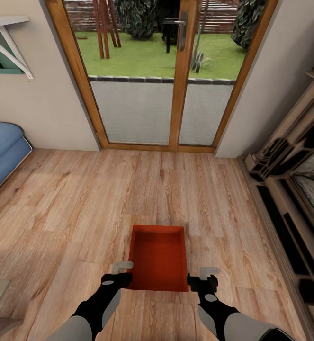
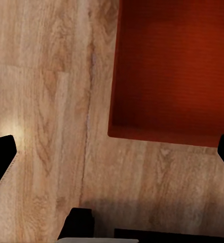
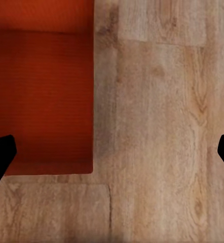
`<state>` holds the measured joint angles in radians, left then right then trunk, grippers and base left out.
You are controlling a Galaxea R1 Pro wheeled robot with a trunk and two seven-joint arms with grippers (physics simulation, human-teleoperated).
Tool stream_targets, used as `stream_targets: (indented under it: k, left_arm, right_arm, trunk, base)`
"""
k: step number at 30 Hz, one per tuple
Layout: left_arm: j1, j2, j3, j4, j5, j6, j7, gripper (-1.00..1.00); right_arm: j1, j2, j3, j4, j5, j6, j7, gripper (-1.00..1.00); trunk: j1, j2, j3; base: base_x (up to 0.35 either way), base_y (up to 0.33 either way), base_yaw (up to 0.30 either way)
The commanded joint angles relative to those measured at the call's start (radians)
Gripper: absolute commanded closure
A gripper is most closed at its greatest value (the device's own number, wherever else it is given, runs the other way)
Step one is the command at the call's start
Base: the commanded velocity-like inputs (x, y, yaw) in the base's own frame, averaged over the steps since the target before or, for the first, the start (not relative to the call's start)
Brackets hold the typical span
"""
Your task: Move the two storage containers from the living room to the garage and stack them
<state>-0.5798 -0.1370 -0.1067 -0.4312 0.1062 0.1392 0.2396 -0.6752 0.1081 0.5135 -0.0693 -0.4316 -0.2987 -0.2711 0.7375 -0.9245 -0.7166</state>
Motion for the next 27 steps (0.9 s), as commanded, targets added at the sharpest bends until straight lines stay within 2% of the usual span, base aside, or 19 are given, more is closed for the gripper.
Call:
stream_targets:
  k: [1,5,14,20,27]
  left_arm:
    - [0.0,0.001,-0.008,-0.002,0.01,0.005,0.009,-1.0]
    - [0.0,0.002,-0.008,-0.003,0.01,0.006,0.012,-1.0]
    - [0.0,0.002,-0.008,-0.002,0.01,0.002,0.031,-1.0]
    - [0.0,0.003,-0.008,0.002,0.009,-0.029,0.033,-1.0]
    - [0.0,0.003,-0.008,0.001,0.009,-0.03,0.033,-1.0]
  right_arm:
    - [0.0,0.004,0.008,0.001,-0.009,-0.004,-0.002,-1.0]
    - [0.0,0.015,0.008,0.003,-0.009,-0.005,0.014,-1.0]
    - [0.0,0.015,0.007,0.017,-0.01,-0.006,0.069,-1.0]
    - [0.0,0.015,0.007,0.019,-0.01,-0.01,0.077,-1.0]
    - [0.0,0.015,0.007,0.019,-0.012,-0.013,0.077,-1.0]
  trunk:
    - [0.0,-0.001,-0.001]
    - [0.0,-0.001,-0.001]
    - [0.0,-0.001,-0.001]
    - [0.0,-0.001,-0.001]
    - [0.0,-0.001,-0.001]
  base:
    - [0.0,0.0,0.0]
    - [0.0,0.0,0.0]
    - [0.002,0.0,0.0]
    - [0.223,0.0,0.0]
    - [0.212,0.0,0.0]
